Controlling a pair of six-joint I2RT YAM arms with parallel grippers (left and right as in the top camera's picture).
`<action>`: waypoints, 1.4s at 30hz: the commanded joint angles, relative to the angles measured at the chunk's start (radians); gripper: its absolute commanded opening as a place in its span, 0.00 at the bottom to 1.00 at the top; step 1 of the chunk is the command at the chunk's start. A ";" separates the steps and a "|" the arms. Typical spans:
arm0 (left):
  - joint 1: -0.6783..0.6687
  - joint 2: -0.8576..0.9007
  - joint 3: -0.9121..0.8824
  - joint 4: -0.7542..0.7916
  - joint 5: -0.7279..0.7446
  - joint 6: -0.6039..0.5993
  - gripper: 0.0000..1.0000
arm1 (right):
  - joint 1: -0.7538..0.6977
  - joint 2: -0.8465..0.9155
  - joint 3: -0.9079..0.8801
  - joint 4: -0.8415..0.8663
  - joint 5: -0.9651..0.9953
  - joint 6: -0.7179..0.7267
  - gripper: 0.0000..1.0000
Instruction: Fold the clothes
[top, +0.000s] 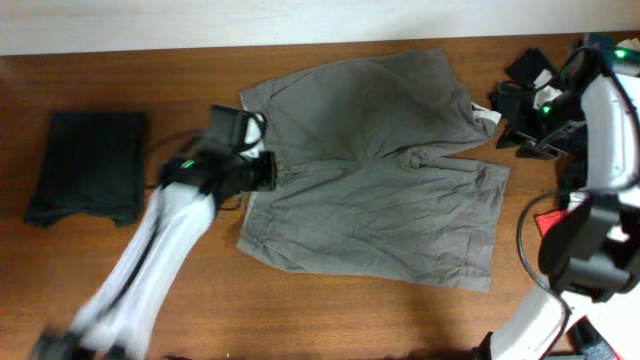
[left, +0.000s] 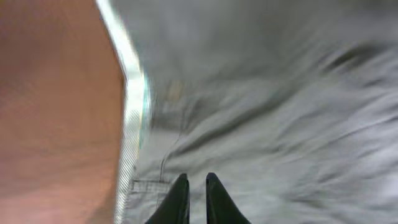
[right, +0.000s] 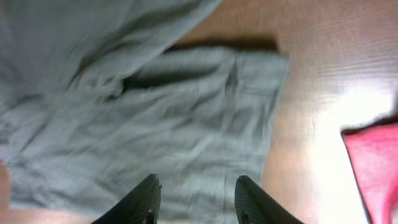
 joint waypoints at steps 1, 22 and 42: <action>0.003 -0.194 0.023 -0.046 -0.044 0.010 0.14 | 0.000 -0.139 0.019 -0.050 0.013 0.013 0.45; 0.003 -0.306 0.022 -0.427 -0.043 -0.014 0.27 | 0.022 -0.940 -0.893 0.160 0.013 0.203 0.61; 0.003 0.056 0.022 -0.370 -0.043 0.000 0.30 | -0.048 -0.687 -1.138 0.314 0.035 0.488 0.85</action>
